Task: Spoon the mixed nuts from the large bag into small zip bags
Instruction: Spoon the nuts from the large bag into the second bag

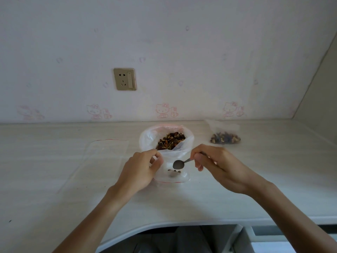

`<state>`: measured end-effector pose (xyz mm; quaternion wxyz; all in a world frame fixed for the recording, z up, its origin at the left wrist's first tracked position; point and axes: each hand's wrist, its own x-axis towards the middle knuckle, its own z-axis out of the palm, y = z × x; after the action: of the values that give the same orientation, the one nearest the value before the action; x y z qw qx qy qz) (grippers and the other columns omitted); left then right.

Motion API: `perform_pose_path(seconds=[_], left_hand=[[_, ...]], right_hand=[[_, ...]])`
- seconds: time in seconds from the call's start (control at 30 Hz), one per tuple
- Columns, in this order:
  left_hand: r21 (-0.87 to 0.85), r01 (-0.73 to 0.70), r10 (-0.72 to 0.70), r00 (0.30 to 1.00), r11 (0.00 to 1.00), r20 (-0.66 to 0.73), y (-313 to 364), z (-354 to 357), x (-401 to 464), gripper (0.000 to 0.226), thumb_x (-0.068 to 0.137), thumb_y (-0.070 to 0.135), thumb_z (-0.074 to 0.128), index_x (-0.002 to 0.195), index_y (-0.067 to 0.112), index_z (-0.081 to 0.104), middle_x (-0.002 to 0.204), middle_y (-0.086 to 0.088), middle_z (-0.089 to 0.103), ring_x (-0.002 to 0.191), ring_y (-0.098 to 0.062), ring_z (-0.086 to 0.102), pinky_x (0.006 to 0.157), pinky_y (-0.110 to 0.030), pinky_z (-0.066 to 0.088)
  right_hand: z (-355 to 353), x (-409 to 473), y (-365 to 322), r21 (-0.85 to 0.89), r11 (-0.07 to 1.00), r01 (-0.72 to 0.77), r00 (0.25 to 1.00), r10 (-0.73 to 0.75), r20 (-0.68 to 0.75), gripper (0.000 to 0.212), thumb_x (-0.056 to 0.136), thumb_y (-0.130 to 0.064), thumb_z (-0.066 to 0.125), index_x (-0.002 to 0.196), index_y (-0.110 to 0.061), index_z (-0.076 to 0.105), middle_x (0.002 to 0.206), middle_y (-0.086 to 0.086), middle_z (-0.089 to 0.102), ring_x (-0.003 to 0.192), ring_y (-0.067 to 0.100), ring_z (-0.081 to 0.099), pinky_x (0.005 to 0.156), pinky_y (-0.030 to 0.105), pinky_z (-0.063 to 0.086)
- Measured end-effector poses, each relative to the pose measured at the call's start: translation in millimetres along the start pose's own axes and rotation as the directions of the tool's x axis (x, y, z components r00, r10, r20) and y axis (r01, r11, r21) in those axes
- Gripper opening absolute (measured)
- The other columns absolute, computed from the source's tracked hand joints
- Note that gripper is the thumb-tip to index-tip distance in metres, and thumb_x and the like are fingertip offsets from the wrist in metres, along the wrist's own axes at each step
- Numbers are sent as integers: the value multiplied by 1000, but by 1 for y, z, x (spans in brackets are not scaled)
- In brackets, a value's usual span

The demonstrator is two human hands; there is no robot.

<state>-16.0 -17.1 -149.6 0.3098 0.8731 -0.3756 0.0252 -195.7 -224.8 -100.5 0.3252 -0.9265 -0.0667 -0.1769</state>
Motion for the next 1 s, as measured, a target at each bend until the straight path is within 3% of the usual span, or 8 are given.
perform_pose_path(seconds=[0.07,0.2,0.4,0.47,0.57,0.7,0.83,1.0], left_hand=[[12,-4,4,1000,1000,0,-1,-2,1,11,101,46,59,98,40,68,83,20,71,73,0,67,72,-31,59],[7,26,-26,999,1000,-27,-2,-5,2,23,98,59,57,98,40,69,80,25,70,74,6,66,68,-25,55],[-91,130,-144,975,987,-168,-12,-15,12,37,97,68,46,88,36,62,85,16,71,73,-2,70,71,-33,56],[-121,187,-212,945,975,-250,-19,-13,21,34,96,64,53,95,30,56,92,15,66,81,-9,67,76,-38,56],[-211,276,-331,895,938,-299,-26,-5,37,58,88,69,61,115,21,47,110,7,55,94,-20,62,82,-40,50],[-223,336,-377,909,915,-177,-28,4,61,82,78,83,61,124,15,51,116,4,57,101,-18,59,82,-37,50],[-169,288,-309,943,943,-119,-30,21,68,51,90,70,60,94,19,59,88,4,64,82,-17,64,66,-35,50],[-263,184,-227,963,947,-144,-34,29,64,31,98,45,65,94,15,63,82,-3,66,75,-21,63,64,-34,47]], right_hand=[[-1,2,1,166,986,-1,997,14,-74,22,109,-24,43,104,-29,64,88,-3,68,80,17,66,66,22,48],[8,12,10,487,872,-52,954,188,-233,24,108,-15,44,98,-11,66,80,9,69,70,25,67,50,32,45],[24,29,30,732,664,-151,821,497,-281,26,110,-14,44,101,-4,66,77,10,69,67,27,67,45,31,46],[28,37,34,741,646,-181,788,546,-284,26,110,-15,44,101,-4,66,75,8,70,67,26,67,45,31,46],[31,51,32,692,685,-227,789,546,-282,24,110,-15,45,101,-6,66,74,4,72,66,22,68,44,29,48],[32,65,30,563,765,-314,810,525,-262,26,109,-18,45,98,-6,66,73,1,73,64,20,69,43,29,47],[38,76,30,334,864,-377,825,477,-303,27,110,-21,42,96,-10,62,74,3,73,66,22,70,50,23,44],[48,83,35,447,811,-377,779,539,-322,27,110,-21,44,96,-9,63,74,4,75,67,32,71,46,30,48]])
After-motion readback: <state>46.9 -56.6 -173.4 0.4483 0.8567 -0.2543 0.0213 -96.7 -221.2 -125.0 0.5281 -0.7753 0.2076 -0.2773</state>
